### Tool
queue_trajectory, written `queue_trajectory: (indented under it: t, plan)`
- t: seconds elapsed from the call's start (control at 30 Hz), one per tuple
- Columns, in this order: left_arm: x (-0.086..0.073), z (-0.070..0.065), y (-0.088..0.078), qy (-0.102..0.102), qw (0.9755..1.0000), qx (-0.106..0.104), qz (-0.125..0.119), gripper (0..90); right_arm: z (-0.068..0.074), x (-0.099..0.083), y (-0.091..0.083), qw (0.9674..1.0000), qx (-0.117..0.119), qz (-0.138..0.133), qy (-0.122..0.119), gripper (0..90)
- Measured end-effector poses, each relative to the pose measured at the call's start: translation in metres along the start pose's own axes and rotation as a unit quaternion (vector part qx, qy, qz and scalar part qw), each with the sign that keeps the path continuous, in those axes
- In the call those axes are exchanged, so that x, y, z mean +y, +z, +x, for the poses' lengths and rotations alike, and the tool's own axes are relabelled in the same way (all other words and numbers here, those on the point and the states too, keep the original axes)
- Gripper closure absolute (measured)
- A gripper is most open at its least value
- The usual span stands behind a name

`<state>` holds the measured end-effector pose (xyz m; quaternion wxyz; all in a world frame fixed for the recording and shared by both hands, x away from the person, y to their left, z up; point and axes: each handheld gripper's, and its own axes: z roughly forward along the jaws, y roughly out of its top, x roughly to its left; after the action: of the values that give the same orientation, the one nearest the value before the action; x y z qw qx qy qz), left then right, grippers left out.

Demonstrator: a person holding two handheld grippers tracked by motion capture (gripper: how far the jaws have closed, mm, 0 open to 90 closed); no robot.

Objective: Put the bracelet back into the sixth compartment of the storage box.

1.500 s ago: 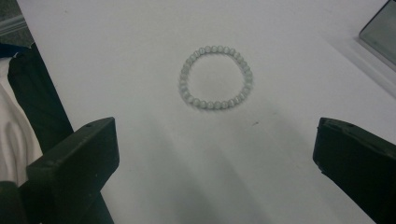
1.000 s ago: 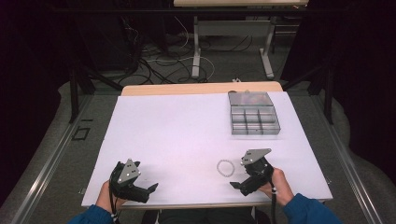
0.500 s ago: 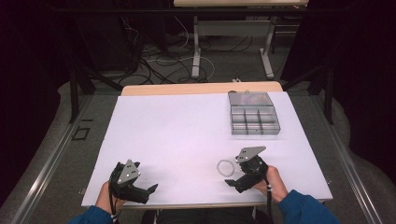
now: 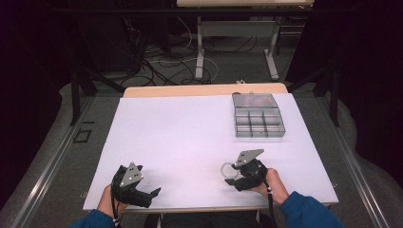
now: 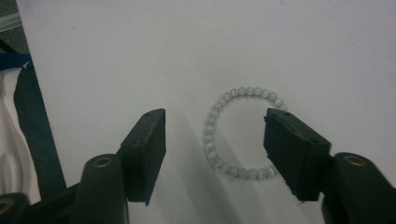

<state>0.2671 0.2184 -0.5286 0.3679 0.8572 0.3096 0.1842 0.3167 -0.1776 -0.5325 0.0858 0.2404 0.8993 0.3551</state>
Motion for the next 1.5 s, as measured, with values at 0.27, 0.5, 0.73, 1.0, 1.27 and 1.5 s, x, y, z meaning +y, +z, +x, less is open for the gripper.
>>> queue_trajectory:
  t: [0.27,0.5,0.73,1.0,1.27,1.5]
  plan:
    - [0.001,0.001,0.000,0.006,0.9999,-0.003,0.009,0.1,-0.002,0.002,0.011,0.9998,0.013,0.015,0.002,62.8]
    - [0.000,0.001,0.000,0.004,1.0000,-0.006,0.006,0.0,-0.003,0.001,0.018,0.9993,0.018,0.033,0.002,73.1]
    - [0.000,0.002,0.000,0.001,0.9999,-0.009,0.006,0.0,-0.005,-0.001,0.021,0.9991,0.008,0.038,0.015,78.3]
    - [0.001,0.002,0.000,0.000,0.9999,-0.009,0.007,0.0,-0.004,-0.003,0.021,0.9991,0.008,0.035,0.023,81.3]
    - [0.000,0.001,0.000,-0.001,0.9999,-0.012,0.007,0.0,-0.003,-0.004,0.020,0.9984,0.007,0.035,0.044,85.2]
    - [0.000,0.001,0.000,-0.002,0.9999,-0.012,0.007,0.0,0.000,-0.004,0.020,0.9990,-0.007,0.031,0.032,85.5]
